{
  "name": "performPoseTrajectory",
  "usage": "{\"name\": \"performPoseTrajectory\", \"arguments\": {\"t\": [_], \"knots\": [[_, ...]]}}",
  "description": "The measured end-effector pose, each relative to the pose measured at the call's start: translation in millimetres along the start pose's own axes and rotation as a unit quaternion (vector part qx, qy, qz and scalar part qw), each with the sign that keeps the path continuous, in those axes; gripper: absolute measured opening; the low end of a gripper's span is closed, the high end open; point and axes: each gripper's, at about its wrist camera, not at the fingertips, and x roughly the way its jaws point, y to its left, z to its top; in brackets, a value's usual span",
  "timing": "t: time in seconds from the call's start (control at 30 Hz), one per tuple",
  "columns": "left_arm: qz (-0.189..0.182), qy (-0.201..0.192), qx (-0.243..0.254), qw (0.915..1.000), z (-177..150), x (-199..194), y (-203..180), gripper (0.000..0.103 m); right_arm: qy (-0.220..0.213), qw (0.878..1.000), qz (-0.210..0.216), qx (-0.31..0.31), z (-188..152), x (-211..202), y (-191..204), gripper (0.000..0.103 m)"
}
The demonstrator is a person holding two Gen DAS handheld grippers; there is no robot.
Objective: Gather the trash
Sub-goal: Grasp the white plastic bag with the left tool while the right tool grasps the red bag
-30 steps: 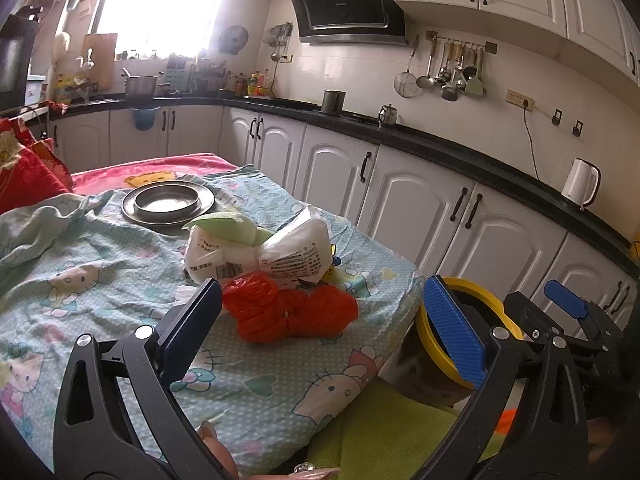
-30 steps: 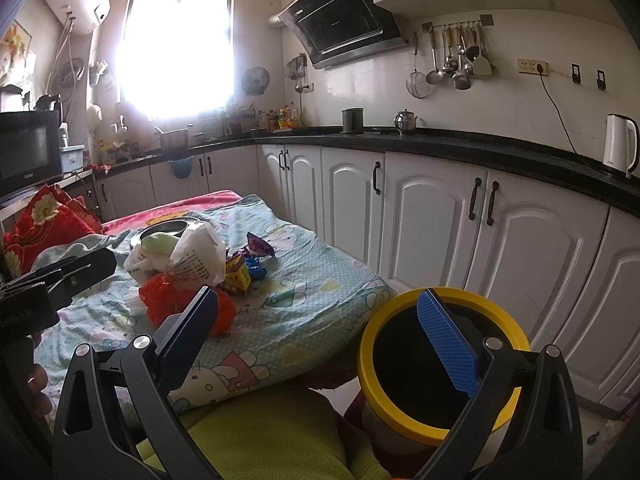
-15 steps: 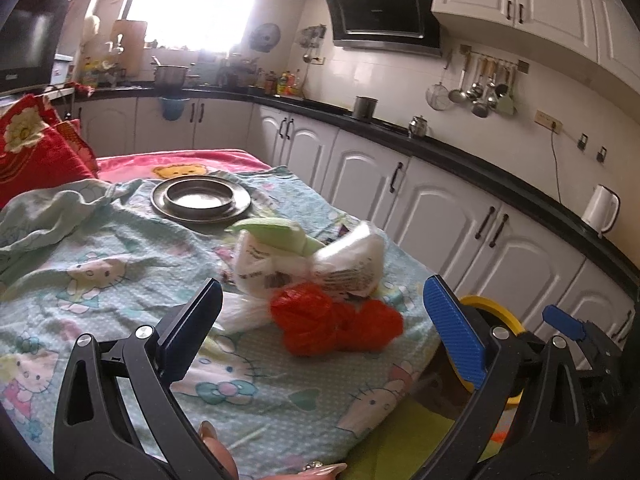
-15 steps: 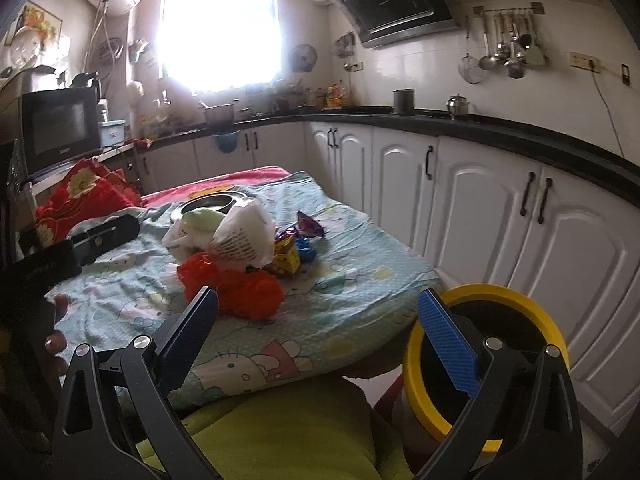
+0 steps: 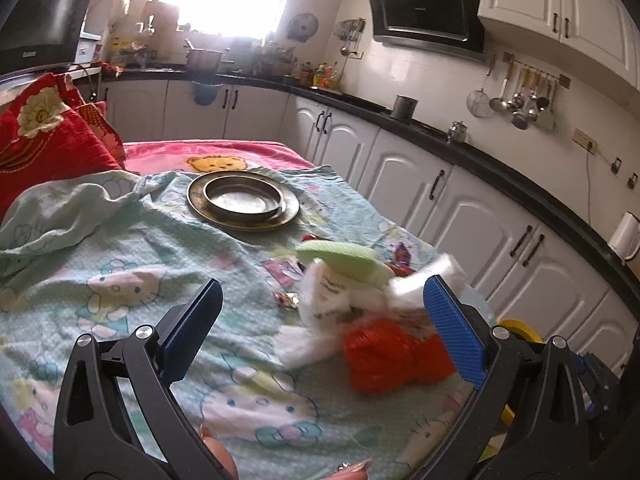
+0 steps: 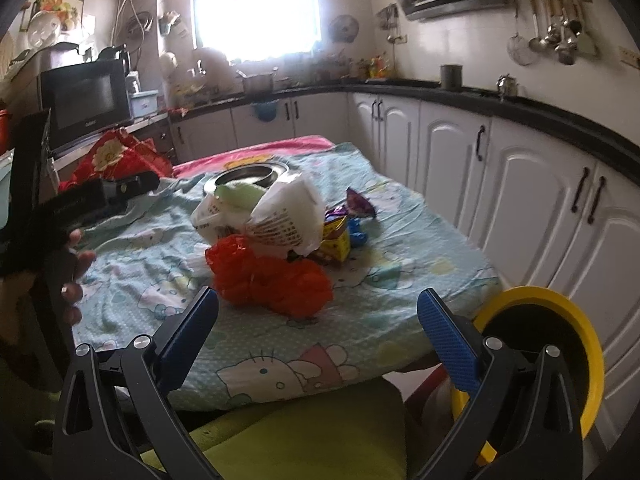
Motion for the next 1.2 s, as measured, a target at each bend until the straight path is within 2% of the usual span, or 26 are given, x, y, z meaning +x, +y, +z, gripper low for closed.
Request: {"name": "performPoseTrajectory", "arguments": {"t": [0.2,0.43,0.6,0.83,0.9,0.93,1.0,1.07,1.1,1.17,1.2], "knots": [[-0.011,0.044,-0.007,0.9990,6,28,4,0.092,0.020,1.000,0.015,0.005,3,21,-6,0.097],[-0.017,0.088,-0.041,0.9951,1,66,18,0.092,0.051,0.998,0.034,0.000,2,52,-8,0.096],[-0.037,0.121,-0.076,0.9891,-5,88,27,0.092,0.069,0.997,0.045,-0.006,4,73,-9,0.081],[-0.061,0.137,-0.089,0.9848,-10,102,26,0.092,0.094,0.993,0.069,-0.013,2,97,-10,0.065],[-0.067,0.138,-0.093,0.9837,-11,106,26,0.090,0.101,0.992,0.075,-0.015,0,102,-10,0.049],[-0.071,0.137,-0.094,0.9835,-12,106,25,0.085,0.108,0.991,0.084,-0.012,-1,104,-11,0.045],[-0.077,0.137,-0.095,0.9830,-11,107,24,0.077,0.114,0.989,0.097,-0.008,-2,106,-11,0.029],[-0.084,0.137,-0.097,0.9822,-11,107,23,0.064,0.114,0.988,0.101,-0.012,-2,106,-10,0.022],[-0.086,0.136,-0.097,0.9822,-11,106,23,0.061,0.113,0.988,0.101,-0.014,-2,104,-8,0.020],[-0.089,0.131,-0.096,0.9827,-11,104,23,0.048,0.108,0.989,0.102,-0.015,-1,102,-7,0.020],[-0.089,0.128,-0.097,0.9830,-11,102,23,0.047,0.106,0.989,0.102,-0.015,-1,100,-7,0.020]]}}
